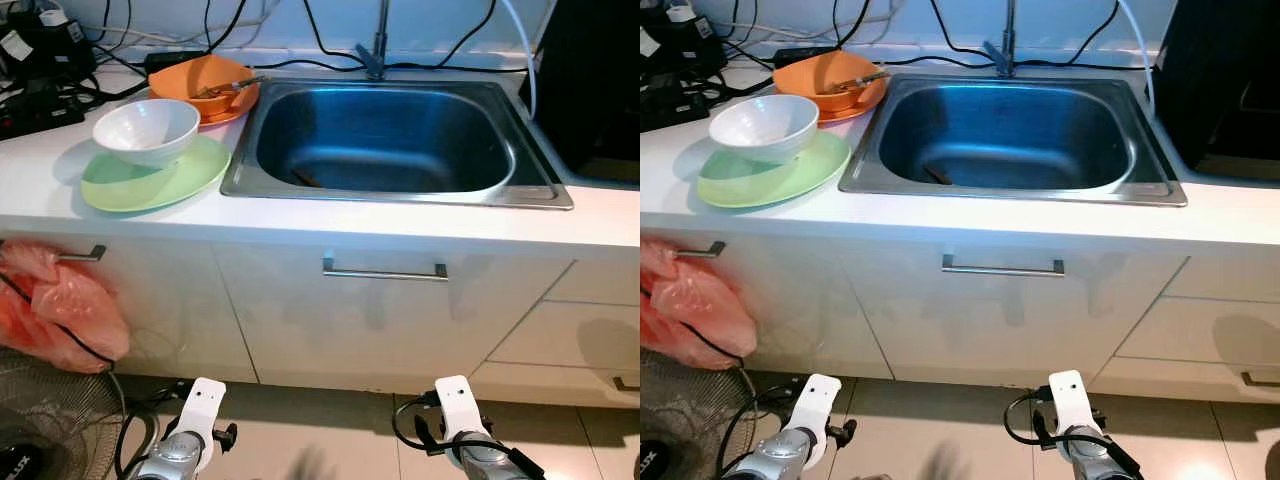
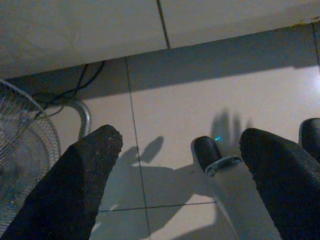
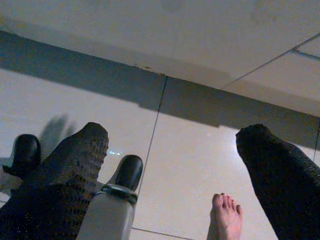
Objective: Kitchen organization
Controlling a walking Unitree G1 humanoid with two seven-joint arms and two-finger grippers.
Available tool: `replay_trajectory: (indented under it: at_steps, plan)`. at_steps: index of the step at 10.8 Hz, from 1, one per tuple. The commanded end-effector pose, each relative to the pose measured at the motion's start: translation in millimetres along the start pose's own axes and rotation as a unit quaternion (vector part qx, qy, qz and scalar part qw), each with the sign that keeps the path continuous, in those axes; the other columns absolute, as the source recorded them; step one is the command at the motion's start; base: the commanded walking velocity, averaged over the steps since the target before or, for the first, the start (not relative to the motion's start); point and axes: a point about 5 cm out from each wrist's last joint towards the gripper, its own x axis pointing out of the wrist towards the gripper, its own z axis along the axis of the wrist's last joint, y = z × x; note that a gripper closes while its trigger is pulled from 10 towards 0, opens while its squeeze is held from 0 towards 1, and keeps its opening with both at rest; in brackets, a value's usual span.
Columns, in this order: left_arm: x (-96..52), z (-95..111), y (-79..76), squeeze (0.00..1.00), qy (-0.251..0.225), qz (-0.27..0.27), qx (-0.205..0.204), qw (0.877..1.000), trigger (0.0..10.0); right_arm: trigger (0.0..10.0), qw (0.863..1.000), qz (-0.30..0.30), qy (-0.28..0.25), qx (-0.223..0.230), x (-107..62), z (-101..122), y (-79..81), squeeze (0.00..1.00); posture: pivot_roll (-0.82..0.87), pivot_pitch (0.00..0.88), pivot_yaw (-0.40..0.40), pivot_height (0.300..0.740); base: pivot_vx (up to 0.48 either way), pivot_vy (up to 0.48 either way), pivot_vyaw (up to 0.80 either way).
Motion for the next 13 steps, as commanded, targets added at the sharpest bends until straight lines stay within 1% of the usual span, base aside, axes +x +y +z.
replay_trajectory:
  at_steps: [1, 2, 5, 8, 13]
  plan:
    - [-0.4, -2.2, 3.7, 0.00, 0.007, 0.013, -0.018, 1.000, 10.0, 10.0, 1.000, 0.005, 0.000, -0.007, 1.2, 4.2, 3.1, 0.00, 0.10, 0.015, 0.016, 0.740, 0.000, 0.000, 0.00]
    - [-0.5, -1.8, 5.7, 0.00, 0.007, 0.018, -0.032, 0.999, 10.0, 10.0, 1.000, 0.007, 0.000, -0.004, 1.3, 4.1, 4.0, 0.00, 0.10, 0.016, 0.018, 0.740, 0.000, 0.000, 0.00]
    - [-0.4, 0.4, 7.2, 0.00, 0.007, 0.017, -0.012, 1.000, 10.0, 10.0, 1.000, 0.008, 0.009, 0.002, -0.2, -3.5, 2.9, 0.00, 0.10, 0.013, 0.023, 0.740, 0.000, 0.000, 0.00]
    - [-0.2, -0.1, 4.8, 0.00, 0.008, 0.011, -0.013, 1.000, 10.0, 10.0, 1.000, 0.004, 0.011, 0.008, -0.8, -5.8, 1.4, 0.00, 0.10, 0.020, 0.023, 0.740, 0.000, 0.000, 0.00]
    - [-0.3, -2.6, 3.0, 0.00, 0.011, 0.009, -0.016, 1.000, 10.0, 10.0, 1.000, 0.008, 0.011, -0.005, 0.1, -2.5, 2.7, 0.00, 0.11, 0.017, 0.012, 0.740, 0.000, 0.000, 0.00]
